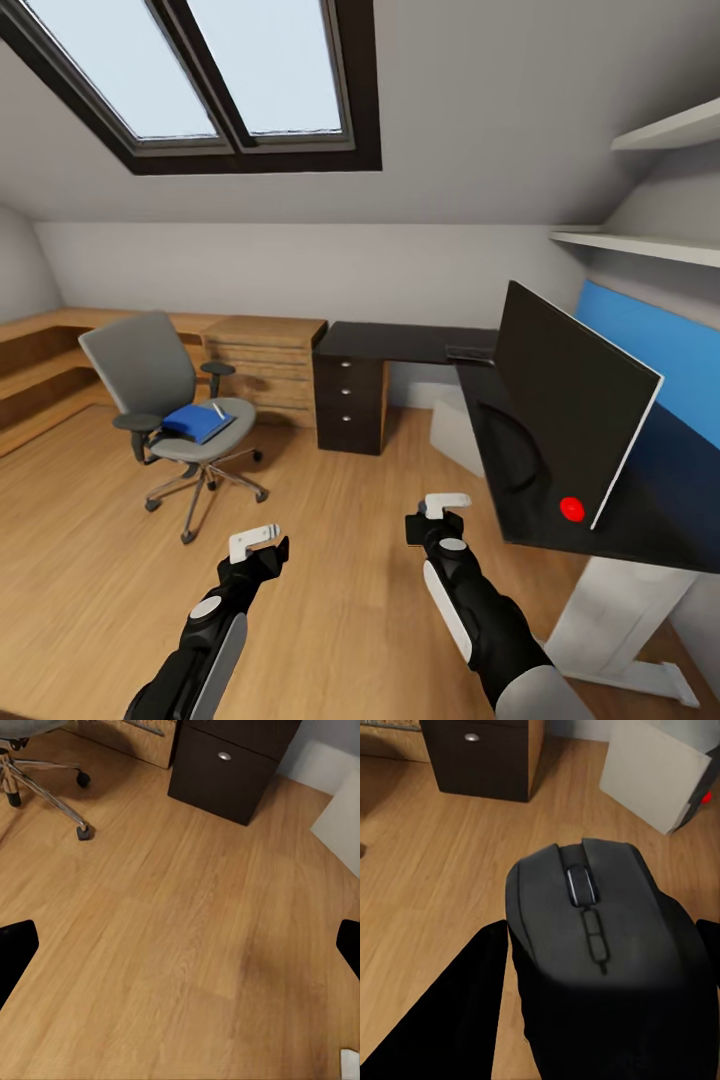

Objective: In the bedroom, organize the workspace by keeping the computer under the desk, ensuring the monitor is on the desk, placing the keyboard on the desk next to the monitor, placing the mouse on the desk next to the keyboard, moving the folder from the swivel chair onto the desk next to the mouse, stacking the notebook on top of the folder with the pen on top of the notebook, and positioning the swivel chair next to the desk.

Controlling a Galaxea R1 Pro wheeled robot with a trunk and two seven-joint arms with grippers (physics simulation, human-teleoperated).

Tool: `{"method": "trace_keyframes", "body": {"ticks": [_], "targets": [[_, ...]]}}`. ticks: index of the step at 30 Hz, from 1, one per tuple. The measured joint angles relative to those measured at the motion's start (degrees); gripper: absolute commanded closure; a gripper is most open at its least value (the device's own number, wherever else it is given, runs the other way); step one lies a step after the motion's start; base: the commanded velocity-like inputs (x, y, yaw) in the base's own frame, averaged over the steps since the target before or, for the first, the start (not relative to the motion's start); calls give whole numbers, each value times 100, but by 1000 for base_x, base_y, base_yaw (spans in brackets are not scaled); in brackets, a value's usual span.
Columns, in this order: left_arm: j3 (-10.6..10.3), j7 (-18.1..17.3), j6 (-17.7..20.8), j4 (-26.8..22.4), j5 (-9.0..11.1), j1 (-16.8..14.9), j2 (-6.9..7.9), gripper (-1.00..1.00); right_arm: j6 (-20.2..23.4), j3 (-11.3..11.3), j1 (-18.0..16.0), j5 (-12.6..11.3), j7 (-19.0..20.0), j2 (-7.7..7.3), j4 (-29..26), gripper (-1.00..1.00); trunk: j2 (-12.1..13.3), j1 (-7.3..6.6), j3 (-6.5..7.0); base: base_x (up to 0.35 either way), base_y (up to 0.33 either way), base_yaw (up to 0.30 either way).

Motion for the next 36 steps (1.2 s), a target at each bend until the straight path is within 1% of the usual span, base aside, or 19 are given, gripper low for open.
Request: {"method": "trace_keyframes", "body": {"ticks": [9, 16, 19, 28, 32, 34, 36], "targets": [[-2, 0, 3, 0, 0, 0, 0, -100, -1, -2, -4, 34, -1, -8, 0, 100, 0, 0, 0, 323, 0, 0], [-4, 11, -8, 0, 10, 0, -10, -100, -4, -2, -4, 49, -10, -17, -2, 100, 0, 3, 0, 88, 0, 0], [0, 16, -7, 0, 16, 0, -7, -100, -5, -2, -4, 53, -11, -17, -1, 100, 0, 1, 0, 206, 0, 0], [4, 17, -1, 0, 20, 0, -9, -100, -11, -2, -2, 57, -17, -13, -3, 100, 0, 0, 0, 303, 0, 5], [4, 18, 0, -1, 20, 1, -8, -100, -13, 4, -3, 57, -22, -3, 1, 100, 0, 0, -5, 321, 0, 136], [7, 18, -1, -2, 21, 1, -8, -100, -17, 6, -4, 58, -85, 2, 6, 100, 0, 0, -10, 321, 0, 207], [6, 18, 0, -2, 21, 1, -8, -100, -35, 8, -5, 45, -298, 5, 12, 100, 0, 0, -17, 321, 0, 229]]}}
